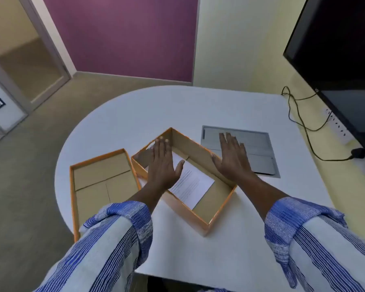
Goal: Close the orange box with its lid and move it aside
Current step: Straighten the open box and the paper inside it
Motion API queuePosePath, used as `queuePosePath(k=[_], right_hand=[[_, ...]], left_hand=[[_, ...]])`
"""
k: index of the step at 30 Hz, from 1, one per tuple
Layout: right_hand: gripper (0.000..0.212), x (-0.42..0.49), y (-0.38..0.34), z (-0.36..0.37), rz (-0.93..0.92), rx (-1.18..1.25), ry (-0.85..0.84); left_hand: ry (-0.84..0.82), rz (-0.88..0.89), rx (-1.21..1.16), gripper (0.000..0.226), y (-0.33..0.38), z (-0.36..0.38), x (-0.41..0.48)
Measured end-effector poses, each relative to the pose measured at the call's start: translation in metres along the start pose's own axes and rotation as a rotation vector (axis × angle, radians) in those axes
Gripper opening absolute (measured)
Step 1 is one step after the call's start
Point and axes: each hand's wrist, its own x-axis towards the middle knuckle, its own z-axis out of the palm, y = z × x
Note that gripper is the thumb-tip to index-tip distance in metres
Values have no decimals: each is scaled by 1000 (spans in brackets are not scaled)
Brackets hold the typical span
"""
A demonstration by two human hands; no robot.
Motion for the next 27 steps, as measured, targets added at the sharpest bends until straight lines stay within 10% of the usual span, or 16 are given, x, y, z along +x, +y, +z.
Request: queuePosePath(k=[11, 19, 27], right_hand=[[83, -38, 21, 48, 226, 40, -270], [76, -37, 27, 51, 219, 15, -200], [60, -45, 43, 48, 299, 133, -71]], left_hand=[[-74, -302, -135, 95, -6, 45, -64], [-141, -850, -760, 92, 12, 52, -53], [-18, -670, -650, 72, -10, 57, -42]])
